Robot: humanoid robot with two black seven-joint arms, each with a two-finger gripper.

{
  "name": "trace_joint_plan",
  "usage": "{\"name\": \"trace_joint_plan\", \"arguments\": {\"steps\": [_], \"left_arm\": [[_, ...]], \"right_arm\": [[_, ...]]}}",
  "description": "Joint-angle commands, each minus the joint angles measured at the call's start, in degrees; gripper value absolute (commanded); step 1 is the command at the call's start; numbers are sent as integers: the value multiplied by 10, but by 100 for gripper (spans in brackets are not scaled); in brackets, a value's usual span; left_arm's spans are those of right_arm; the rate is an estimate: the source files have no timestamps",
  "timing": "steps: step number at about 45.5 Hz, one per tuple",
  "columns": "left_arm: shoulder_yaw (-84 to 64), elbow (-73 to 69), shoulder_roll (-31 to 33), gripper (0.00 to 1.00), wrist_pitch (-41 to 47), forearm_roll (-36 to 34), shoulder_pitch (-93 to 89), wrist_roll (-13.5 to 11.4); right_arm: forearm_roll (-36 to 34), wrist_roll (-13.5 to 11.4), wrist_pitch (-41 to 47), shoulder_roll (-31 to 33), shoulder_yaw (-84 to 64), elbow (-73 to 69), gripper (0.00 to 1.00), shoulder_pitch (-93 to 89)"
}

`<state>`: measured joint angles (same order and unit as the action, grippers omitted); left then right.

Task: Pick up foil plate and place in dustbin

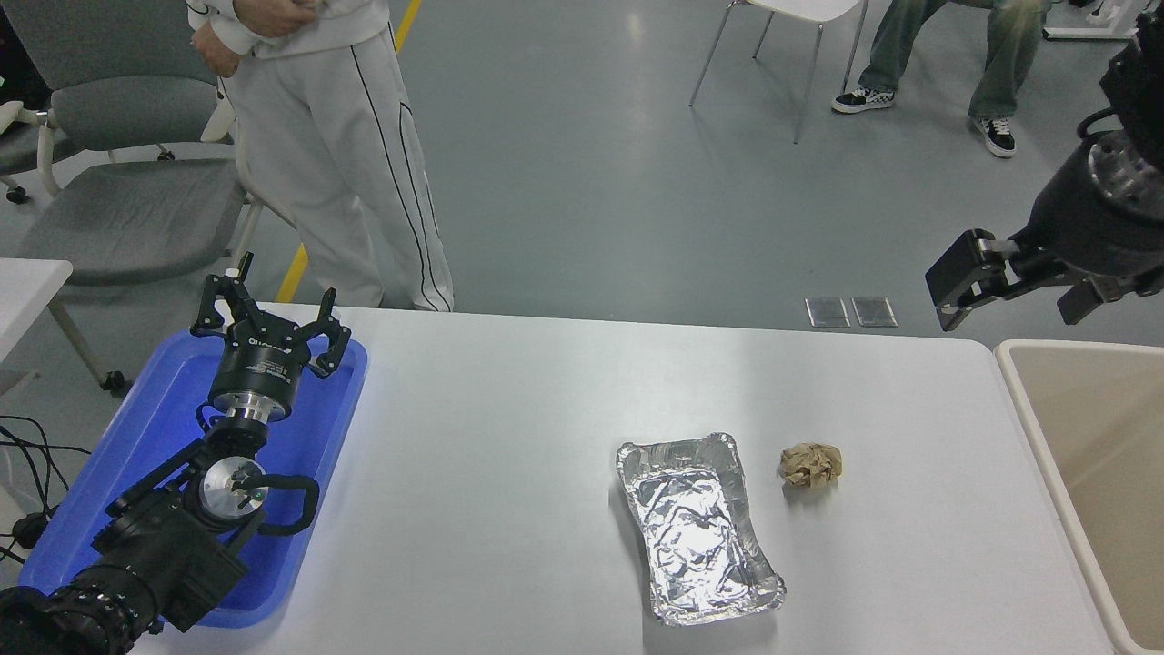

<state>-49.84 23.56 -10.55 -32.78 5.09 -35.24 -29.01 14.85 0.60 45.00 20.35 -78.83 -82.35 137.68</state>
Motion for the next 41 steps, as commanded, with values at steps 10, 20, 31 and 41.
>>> {"name": "trace_joint_plan", "arguments": {"steps": [10,20,31,41], "left_arm": [[-1,1,0,100,0,0,1,0],[0,1,0,100,0,0,0,0],[0,1,0,100,0,0,0,0],[-1,1,0,100,0,0,0,0]], "right_arm": [[0,0,0,6,3,0,100,-2],[0,0,0,3,4,0,100,-15],[-4,0,0,7,60,1,100,-23],[-2,0,0,2,73,1,100,-37]]}}
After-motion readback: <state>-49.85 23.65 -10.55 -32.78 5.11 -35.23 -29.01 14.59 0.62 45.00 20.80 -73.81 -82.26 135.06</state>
